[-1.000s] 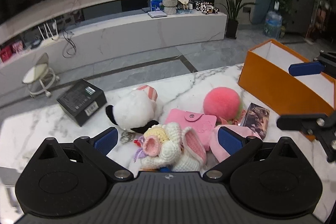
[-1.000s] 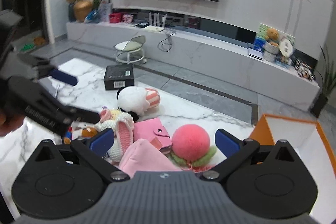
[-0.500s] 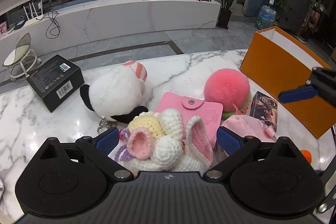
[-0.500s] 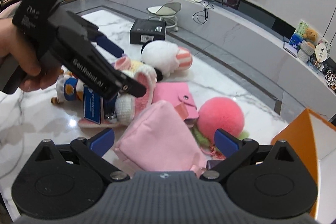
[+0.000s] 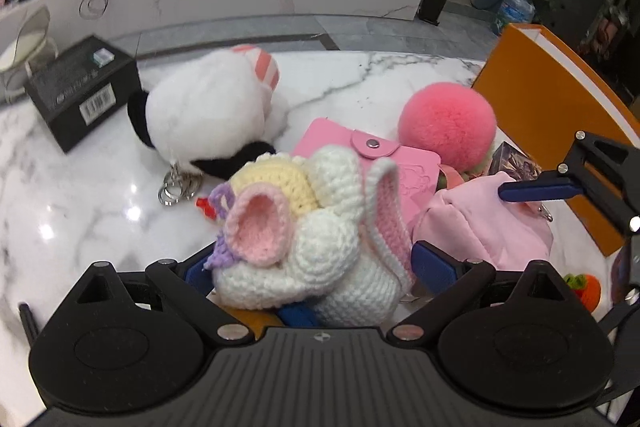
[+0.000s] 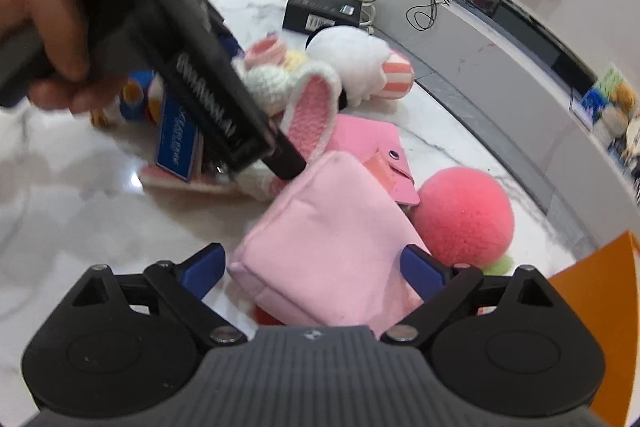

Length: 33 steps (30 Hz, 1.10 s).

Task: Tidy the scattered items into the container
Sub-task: 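Grasp the red panda plush with the left tool while the right tool reaches toward the orange crochet fruit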

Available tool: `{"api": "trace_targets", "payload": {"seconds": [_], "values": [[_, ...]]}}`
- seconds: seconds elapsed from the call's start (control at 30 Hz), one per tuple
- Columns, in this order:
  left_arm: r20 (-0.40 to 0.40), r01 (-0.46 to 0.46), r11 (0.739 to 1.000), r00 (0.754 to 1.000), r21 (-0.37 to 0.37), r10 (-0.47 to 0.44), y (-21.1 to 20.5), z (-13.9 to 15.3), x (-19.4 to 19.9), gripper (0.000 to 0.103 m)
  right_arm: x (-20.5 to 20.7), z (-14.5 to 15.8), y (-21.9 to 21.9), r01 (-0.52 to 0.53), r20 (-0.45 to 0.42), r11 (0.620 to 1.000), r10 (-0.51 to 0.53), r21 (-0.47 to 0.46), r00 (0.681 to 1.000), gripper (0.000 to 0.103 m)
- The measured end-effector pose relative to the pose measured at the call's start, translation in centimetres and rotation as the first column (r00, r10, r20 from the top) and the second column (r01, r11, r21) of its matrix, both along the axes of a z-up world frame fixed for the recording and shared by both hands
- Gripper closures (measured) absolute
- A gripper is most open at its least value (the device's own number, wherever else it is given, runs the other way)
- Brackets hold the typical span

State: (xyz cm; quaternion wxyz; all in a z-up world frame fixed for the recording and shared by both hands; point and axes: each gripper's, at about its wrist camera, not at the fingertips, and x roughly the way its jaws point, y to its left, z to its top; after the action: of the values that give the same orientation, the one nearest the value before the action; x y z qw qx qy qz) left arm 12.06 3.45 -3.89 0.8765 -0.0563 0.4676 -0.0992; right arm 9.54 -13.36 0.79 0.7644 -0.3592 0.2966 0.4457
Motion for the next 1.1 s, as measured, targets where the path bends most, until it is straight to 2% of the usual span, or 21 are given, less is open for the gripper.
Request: {"api": "trace_targets", "payload": {"seconds": [0.13, 0.2, 0.23, 0.4, 0.47, 0.5, 0.53, 0.6, 0.63, 0.7, 0.83, 0.93, 1.03, 1.1], "values": [[-0.029, -0.025, 0.998, 0.999, -0.057, 0.024, 0.7, -0.3, 0.2, 0.0, -0.1, -0.7, 0.2, -0.031, 0.056, 0.999, 0.033, -0.035, 0.998, 0.009], [-0.038, -0.033, 0.996, 0.999, -0.08, 0.03, 1.0, -0.3, 0.1, 0.001, -0.4, -0.8, 0.1, -0.039, 0.088, 0.998, 0.043, -0.052, 0.995, 0.024], [-0.041, -0.036, 0.995, 0.999, -0.089, 0.033, 1.2, -0.2, 0.0, 0.003, -0.6, -0.7, 0.1, -0.044, 0.112, 0.997, 0.051, -0.064, 0.992, 0.026], [-0.079, -0.047, 0.991, 0.996, -0.125, 0.038, 2.0, 0.4, -0.4, 0.026, -0.9, 0.6, -0.8, -0.054, 0.108, 0.998, 0.058, -0.043, 0.992, 0.05], [-0.085, -0.047, 0.992, 0.996, -0.117, 0.037, 2.2, 0.6, -0.8, 0.031, -0.7, 1.2, -1.0, -0.049, 0.072, 0.998, 0.051, -0.041, 0.996, 0.053], [-0.09, -0.057, 0.993, 0.995, -0.107, 0.048, 2.5, 0.7, -1.0, 0.041, -0.7, 1.5, -1.0, -0.049, 0.054, 0.998, 0.051, -0.041, 0.997, 0.055], [-0.091, -0.066, 0.994, 0.994, -0.086, 0.058, 2.9, 0.8, -1.2, 0.043, -0.9, 1.7, -0.9, -0.062, 0.038, 0.997, 0.064, -0.043, 0.997, 0.056], [-0.094, -0.085, 0.995, 0.992, -0.044, 0.081, 3.8, 1.1, -1.9, 0.055, -1.5, 2.1, -0.6, -0.095, 0.012, 0.994, 0.096, -0.046, 0.995, 0.065], [-0.095, -0.098, 0.995, 0.991, -0.023, 0.096, 4.3, 1.2, -2.2, 0.065, -1.8, 2.3, -0.4, -0.104, 0.005, 0.994, 0.104, -0.044, 0.995, 0.066], [-0.103, -0.128, 0.991, 0.986, 0.025, 0.13, 5.7, 1.2, -3.1, 0.08, -1.9, 3.2, -0.1, -0.095, -0.048, 0.995, 0.095, -0.011, 0.994, 0.067], [-0.11, -0.185, 0.98, 0.975, 0.07, 0.191, 8.4, 1.1, -5.1, 0.081, -1.5, 5.1, -0.2, -0.048, -0.162, 0.996, 0.06, 0.08, 0.985, 0.071], [-0.094, -0.207, 0.978, 0.973, 0.03, 0.209, 9.8, 2.0, -6.4, 0.082, -1.2, 6.4, -0.6, 0.023, -0.197, 0.99, 0.004, 0.137, 0.98, 0.07], [-0.064, -0.203, 0.977, 0.978, -0.059, 0.2, 10.5, 3.2, -7.4, 0.083, -0.8, 7.4, -1.3, 0.095, -0.193, 0.981, -0.061, 0.17, 0.979, 0.065], [-0.055, -0.196, 0.975, 0.98, -0.104, 0.191, 10.5, 3.6, -7.6, 0.083, -0.4, 8.0, -1.8, 0.136, -0.19, 0.972, -0.099, 0.193, 0.977, 0.054]]}}
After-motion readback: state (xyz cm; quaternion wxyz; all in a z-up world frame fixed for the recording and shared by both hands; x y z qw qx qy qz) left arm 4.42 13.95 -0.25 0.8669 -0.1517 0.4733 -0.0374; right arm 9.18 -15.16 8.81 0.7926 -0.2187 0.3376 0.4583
